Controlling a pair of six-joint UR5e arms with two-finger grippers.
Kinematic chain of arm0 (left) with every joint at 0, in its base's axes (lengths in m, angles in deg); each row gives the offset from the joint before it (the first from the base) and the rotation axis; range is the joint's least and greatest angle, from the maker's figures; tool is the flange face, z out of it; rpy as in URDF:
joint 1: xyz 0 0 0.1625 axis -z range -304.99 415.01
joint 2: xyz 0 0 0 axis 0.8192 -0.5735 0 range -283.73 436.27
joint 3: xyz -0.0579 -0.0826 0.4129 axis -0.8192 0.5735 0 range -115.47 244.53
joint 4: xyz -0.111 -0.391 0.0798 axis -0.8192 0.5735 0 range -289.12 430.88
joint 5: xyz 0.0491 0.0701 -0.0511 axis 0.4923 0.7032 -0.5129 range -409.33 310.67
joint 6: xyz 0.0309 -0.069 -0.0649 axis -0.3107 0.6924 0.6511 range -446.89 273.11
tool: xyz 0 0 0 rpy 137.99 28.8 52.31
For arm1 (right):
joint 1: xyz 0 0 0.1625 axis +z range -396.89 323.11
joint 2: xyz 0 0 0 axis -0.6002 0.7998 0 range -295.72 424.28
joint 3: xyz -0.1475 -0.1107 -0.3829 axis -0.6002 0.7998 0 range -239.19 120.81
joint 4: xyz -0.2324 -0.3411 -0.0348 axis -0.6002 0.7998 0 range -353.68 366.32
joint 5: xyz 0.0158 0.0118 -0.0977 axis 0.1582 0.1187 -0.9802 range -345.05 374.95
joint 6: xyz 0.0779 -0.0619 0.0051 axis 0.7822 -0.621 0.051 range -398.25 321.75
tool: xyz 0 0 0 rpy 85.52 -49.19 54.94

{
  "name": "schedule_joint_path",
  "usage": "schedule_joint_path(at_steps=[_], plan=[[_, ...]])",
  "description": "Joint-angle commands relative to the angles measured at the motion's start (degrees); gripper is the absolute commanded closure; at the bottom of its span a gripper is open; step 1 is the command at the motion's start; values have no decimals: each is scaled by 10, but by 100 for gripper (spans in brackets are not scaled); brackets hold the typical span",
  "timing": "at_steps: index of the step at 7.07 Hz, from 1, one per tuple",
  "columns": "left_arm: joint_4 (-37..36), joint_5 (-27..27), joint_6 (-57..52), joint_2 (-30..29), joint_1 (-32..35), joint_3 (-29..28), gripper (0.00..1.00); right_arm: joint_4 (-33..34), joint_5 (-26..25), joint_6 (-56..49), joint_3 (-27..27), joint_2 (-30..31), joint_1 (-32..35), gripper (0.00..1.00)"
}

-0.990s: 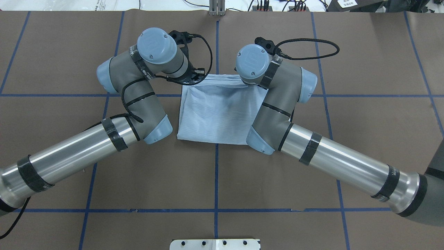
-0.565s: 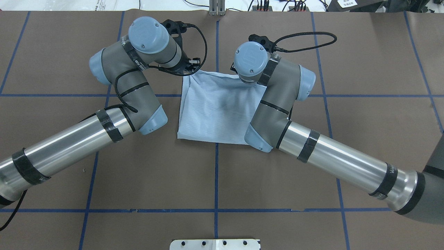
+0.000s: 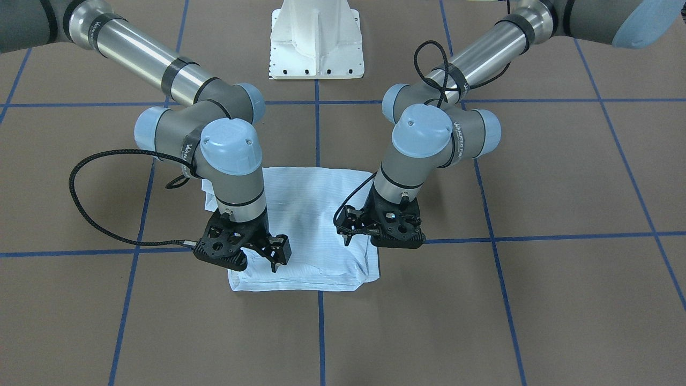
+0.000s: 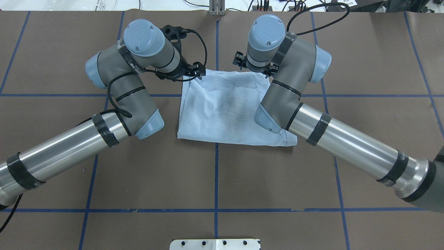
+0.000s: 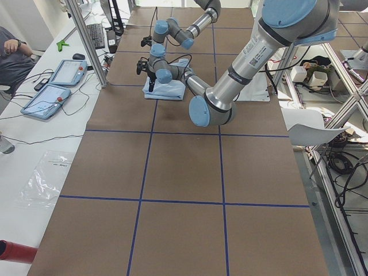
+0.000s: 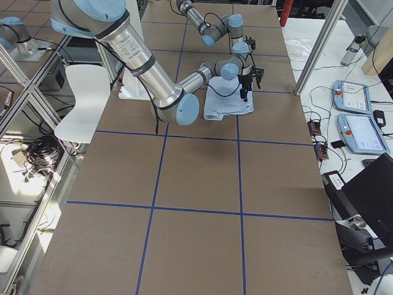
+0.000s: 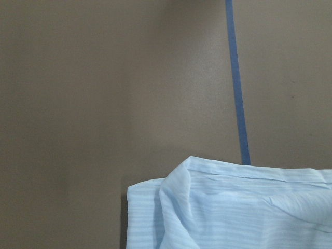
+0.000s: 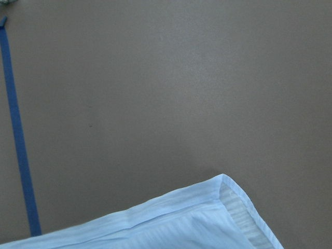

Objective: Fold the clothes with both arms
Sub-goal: 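Lower the folded edge onto the shirt and open both grippers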

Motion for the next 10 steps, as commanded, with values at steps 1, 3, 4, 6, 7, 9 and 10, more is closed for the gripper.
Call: schedule_joint_path(at_steps=[1, 3, 4, 6, 7, 9, 10], plan=[[-1, -3, -50, 18, -3, 6, 0, 0, 5, -46, -36, 37, -1, 0], [-3, -24, -61, 51, 0, 44, 0, 37, 9, -48, -163, 110, -26, 0], [-5, -25, -61, 75, 0, 85, 0, 97, 5, -40, -219, 115, -49, 0], [-6, -22, -61, 77, 0, 91, 0, 111, -21, -5, -254, 142, -93, 0], [-3, -24, -61, 78, 0, 93, 0, 108, -24, -13, -279, 177, -96, 0], [-9, -26, -61, 80, 1, 125, 0, 83, -27, -17, -296, 199, -110, 0], [-10, -26, -60, 81, 1, 127, 0, 83, -32, -18, -289, 200, -129, 0]])
